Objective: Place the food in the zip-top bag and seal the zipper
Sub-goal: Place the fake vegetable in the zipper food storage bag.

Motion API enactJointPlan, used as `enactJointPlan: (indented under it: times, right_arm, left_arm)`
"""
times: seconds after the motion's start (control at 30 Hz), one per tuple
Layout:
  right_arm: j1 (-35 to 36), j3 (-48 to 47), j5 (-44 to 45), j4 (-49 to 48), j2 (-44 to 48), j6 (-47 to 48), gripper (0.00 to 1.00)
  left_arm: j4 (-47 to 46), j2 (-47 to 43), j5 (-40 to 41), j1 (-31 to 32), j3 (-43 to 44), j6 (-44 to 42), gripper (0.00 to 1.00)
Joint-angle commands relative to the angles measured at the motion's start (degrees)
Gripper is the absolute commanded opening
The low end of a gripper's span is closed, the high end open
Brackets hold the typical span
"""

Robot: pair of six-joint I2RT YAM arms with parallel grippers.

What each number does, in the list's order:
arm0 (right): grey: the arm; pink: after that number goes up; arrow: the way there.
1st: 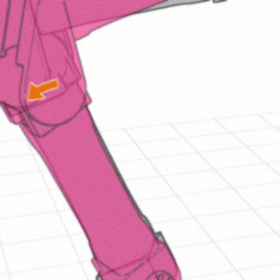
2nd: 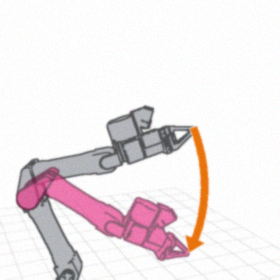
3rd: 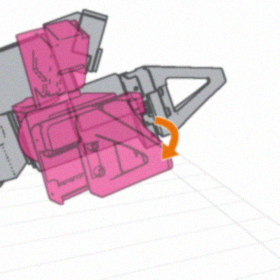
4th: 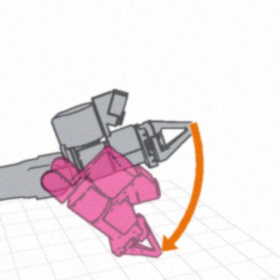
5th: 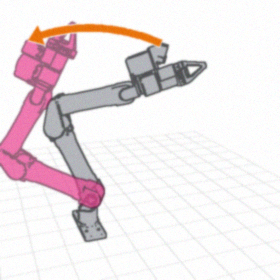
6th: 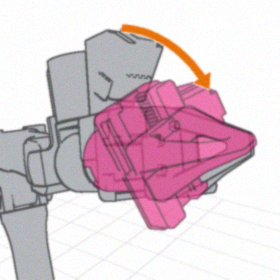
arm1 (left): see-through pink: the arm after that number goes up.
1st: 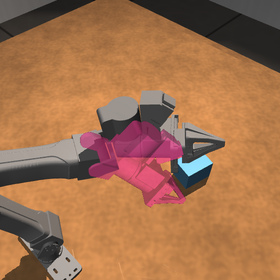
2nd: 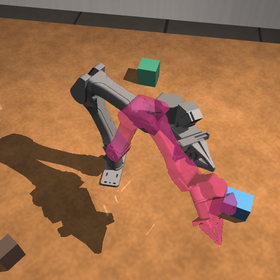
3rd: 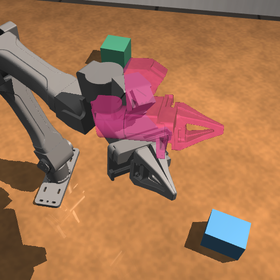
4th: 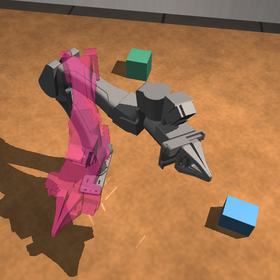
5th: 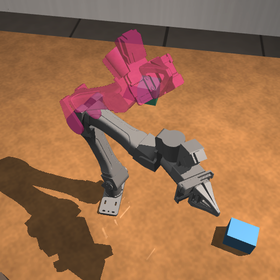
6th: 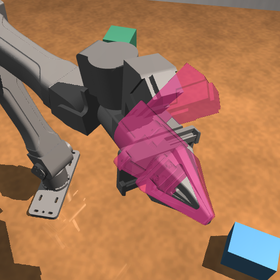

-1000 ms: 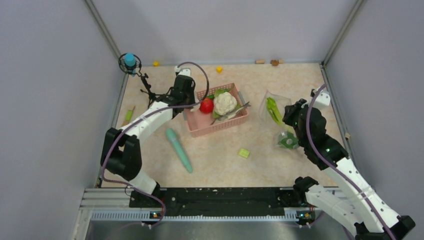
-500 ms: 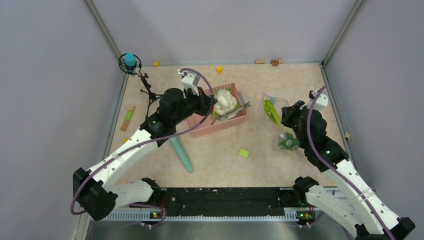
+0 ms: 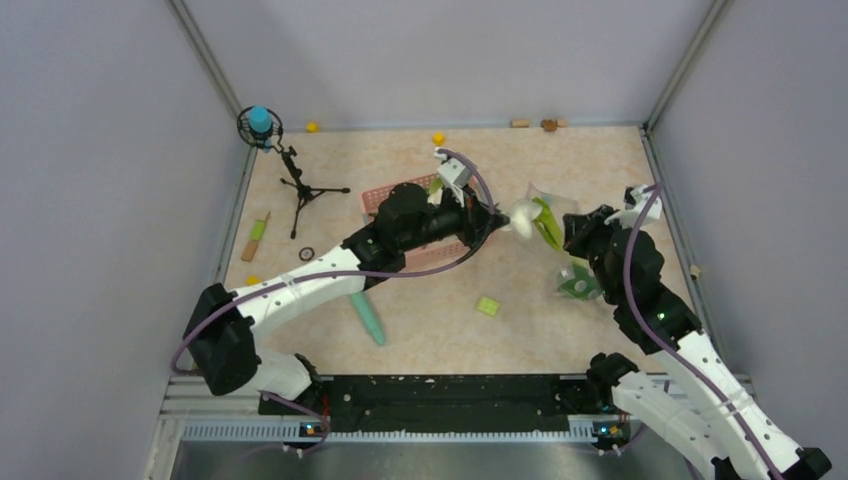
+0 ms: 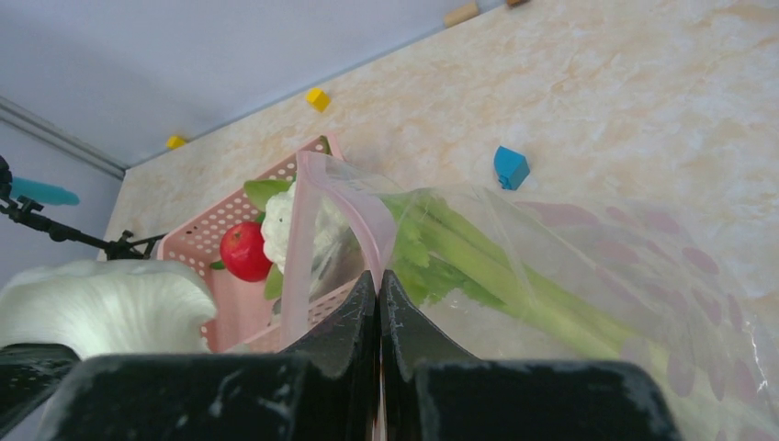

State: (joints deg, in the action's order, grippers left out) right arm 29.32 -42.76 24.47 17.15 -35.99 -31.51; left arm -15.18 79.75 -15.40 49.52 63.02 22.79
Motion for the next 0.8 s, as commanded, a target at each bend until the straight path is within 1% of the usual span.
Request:
enactJointPlan:
  times: [0.0,0.17,0.47,0.5,0.6,0.67,0.7,0.73,0.77]
  right_arm:
    - [-0.6,0.0,-0.5,-4.4,1.8,0.7,0.0]
    - [-0.5,0.3,-0.7,-4.6,1.5,0.6,0.0]
    - [-0.5,0.2,-0.7,-4.7,1.5,0.3,0.0]
    - [-0.5,0.3,-0.7,-4.6,1.5,0.4,0.0]
    - [-0.5,0.3,-0.4,-4.6,1.6,0.4,0.0]
    - [-0.5,0.3,-0.3,-4.6,1.6,0.4,0.0]
    - [-0.5,0.3,-0.2,-4.6,1.6,0.4,0.0]
    - [-0.5,0.3,-0.1,-4.5,1.6,0.4,0.0]
    - [-0.5,0.3,-0.1,-4.5,1.6,0.4,0.0]
  left_arm:
    - [-10.1,3.2,-0.8,2.9,3.0,1.2,0.0]
    - [-14.4,7.7,-1.8,4.0,3.5,3.4,0.0]
    - [-14.0,12.6,1.9,5.2,4.3,4.0,0.0]
    - [-13.8,13.0,2.0,5.2,4.6,4.0,0.01]
    - [-12.2,14.4,0.7,5.4,5.9,3.8,0.16]
    - [-11.2,14.9,0.8,5.5,6.2,3.7,0.34]
    - [-10.7,14.8,1.3,5.6,6.1,3.7,0.39]
    - [-10.2,14.9,2.2,5.6,6.0,3.7,0.49]
    - [-9.7,14.8,2.9,5.6,5.9,3.5,0.54]
